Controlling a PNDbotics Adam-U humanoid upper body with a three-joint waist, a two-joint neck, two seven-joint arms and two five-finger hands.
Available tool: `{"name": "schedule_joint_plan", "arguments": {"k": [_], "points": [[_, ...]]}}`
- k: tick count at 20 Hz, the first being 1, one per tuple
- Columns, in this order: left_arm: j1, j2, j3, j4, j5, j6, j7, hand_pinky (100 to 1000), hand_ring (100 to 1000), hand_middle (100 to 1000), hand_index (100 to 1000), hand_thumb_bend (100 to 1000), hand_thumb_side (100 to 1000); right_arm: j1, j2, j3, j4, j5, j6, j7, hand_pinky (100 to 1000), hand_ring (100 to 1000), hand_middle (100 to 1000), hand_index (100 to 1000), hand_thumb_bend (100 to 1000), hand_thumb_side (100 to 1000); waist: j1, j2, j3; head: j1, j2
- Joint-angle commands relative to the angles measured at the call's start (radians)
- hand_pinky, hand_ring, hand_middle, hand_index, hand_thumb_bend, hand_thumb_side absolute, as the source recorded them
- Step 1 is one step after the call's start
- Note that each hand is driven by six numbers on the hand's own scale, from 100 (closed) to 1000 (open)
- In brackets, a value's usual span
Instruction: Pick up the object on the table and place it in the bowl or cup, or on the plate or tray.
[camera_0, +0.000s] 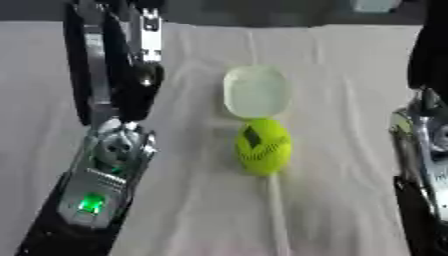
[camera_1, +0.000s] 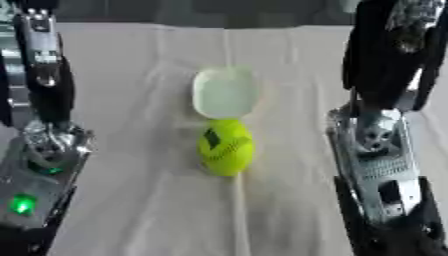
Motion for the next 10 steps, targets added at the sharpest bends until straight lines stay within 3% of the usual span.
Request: {"name": "schedule_joint_plan", "arguments": {"k": [1,10], "points": [[-0.001,0.013,0.022,-0.011,-0.015,0.006,-0.023,796,740,960,877,201,977,-0.005,-0.011,-0.010,-0.012,0.006,-0.002,-0.008,558,836,829,862,100,941,0.001,-0.024,0.004,-0.001,0.000],[0.009,0.018,0.043,-0.011,-0.018,0.003,-0.069,773,715,949,872,226,960,0.002,-0.013,-0.014,-0.008,0.009,-0.002,-0.011,557,836,829,867,100,942,-0.002,-0.032,0.005,0.008,0.010]]}}
